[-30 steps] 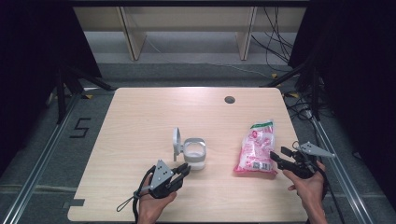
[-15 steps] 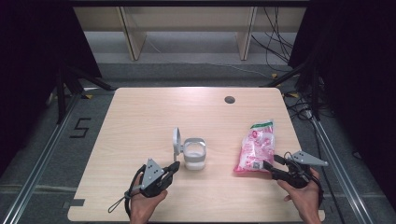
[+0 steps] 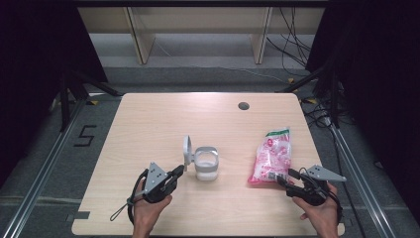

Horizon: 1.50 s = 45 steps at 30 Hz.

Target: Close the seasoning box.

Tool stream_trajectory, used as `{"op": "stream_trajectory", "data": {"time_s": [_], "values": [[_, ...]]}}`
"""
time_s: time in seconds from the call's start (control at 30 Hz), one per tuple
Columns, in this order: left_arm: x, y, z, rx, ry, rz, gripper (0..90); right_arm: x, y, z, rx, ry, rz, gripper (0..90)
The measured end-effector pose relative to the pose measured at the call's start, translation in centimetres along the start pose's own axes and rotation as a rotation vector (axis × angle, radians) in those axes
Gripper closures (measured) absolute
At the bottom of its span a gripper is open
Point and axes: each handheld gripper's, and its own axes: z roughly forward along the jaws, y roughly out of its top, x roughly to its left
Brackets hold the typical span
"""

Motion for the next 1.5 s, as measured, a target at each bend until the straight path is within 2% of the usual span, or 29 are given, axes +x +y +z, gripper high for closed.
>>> {"op": "stream_trajectory", "data": {"time_s": [0.07,0.1,0.13,0.17,0.2,0.23,0.27,0.3,0.33,0.37,0.4,0.53,0.7,0.77,0.8,0.87,0.93,0.97,1.0,1.07,1.17,1.27,1.37,1.43,1.47,1.5], "values": [[0.1,0.2,0.1,0.001,0.0,0.004,89.1,-0.1,-0.1,0.1,-0.009,-0.011,-0.041,43.7],[0.1,0.2,0.1,0.002,0.003,0.003,89.1,0.1,-0.1,0.0,0.002,-0.015,-0.027,43.2],[0.2,0.4,0.1,0.008,0.007,0.009,89.1,0.1,-0.1,0.0,0.007,-0.028,-0.042,43.1],[0.2,0.5,0.1,0.003,0.008,0.01,89.1,0.0,-0.1,0.0,0.0,-0.013,-0.048,42.7],[0.3,0.6,0.1,0.003,0.009,0.011,89.1,0.4,-0.2,-0.1,0.002,-0.016,-0.015,42.4],[0.3,0.8,0.2,0.001,0.012,0.012,89.1,0.1,-0.2,0.0,-0.006,-0.017,-0.051,42.3],[0.4,0.9,0.2,0.002,0.012,0.015,89.1,0.2,-0.3,0.1,-0.004,-0.024,-0.053,42.3],[0.4,1.0,0.2,0.0,0.015,0.016,89.1,0.4,-0.3,-0.1,0.012,-0.025,-0.032,42.2],[0.5,1.1,0.3,0.004,0.015,0.017,89.1,0.4,-0.3,-0.1,0.0,-0.009,-0.033,42.2],[0.5,1.2,0.3,0.002,0.016,0.017,89.1,0.1,-0.4,0.0,-0.014,-0.005,-0.068,42.1],[0.6,1.3,0.4,0.002,0.015,0.018,89.1,0.3,-0.4,-0.1,-0.013,0.005,-0.049,42.0],[0.8,1.7,0.6,0.001,0.018,0.019,89.1,0.3,-0.5,-0.1,-0.007,0.004,-0.058,41.8],[1.0,2.1,0.8,0.001,0.02,0.025,89.1,0.7,-0.6,-0.1,0.0,-0.007,-0.033,41.7],[1.0,2.2,0.9,0.004,0.023,0.017,89.1,0.6,-0.6,-0.1,-0.003,-0.005,-0.043,41.7],[1.0,2.3,1.0,-0.001,0.019,0.027,89.1,0.6,-0.6,-0.2,-0.002,0.011,-0.042,41.7],[0.9,2.3,1.1,0.003,0.019,0.016,89.1,0.5,-0.6,-0.2,-0.006,0.01,-0.046,41.7],[0.9,2.4,1.2,0.0,0.019,0.028,89.1,0.4,-0.6,-0.1,-0.011,-0.002,-0.061,41.7],[0.9,2.4,1.2,0.003,0.017,0.026,89.1,0.5,-0.6,-0.1,-0.009,-0.011,-0.057,41.6],[0.9,2.4,1.3,0.0,0.018,0.02,89.1,0.8,-0.7,-0.2,-0.002,0.004,-0.024,41.5],[0.9,2.5,1.3,0.001,0.02,0.023,89.1,0.8,-0.7,-0.2,0.02,-0.004,-0.028,41.2],[0.9,2.6,1.4,-0.003,0.022,0.025,89.1,0.9,-0.8,-0.1,0.013,-0.007,-0.021,40.6],[0.9,2.6,1.5,-0.007,0.016,0.026,89.1,0.6,-0.8,-0.2,-0.002,-0.007,-0.073,40.1],[0.8,2.8,1.6,-0.003,0.019,0.031,89.1,0.6,-0.8,-0.3,0.007,-0.008,-0.078,40.0],[0.7,2.9,1.7,-0.002,0.018,0.03,89.1,0.7,-0.9,-0.3,0.001,-0.006,-0.074,39.9],[0.7,3.0,1.7,-0.002,0.018,0.028,89.0,1.0,-1.0,-0.2,0.011,-0.01,-0.034,39.9],[0.7,3.0,1.7,-0.002,0.019,0.032,89.1,1.1,-1.0,-0.2,0.012,-0.008,-0.03,39.9]]}}
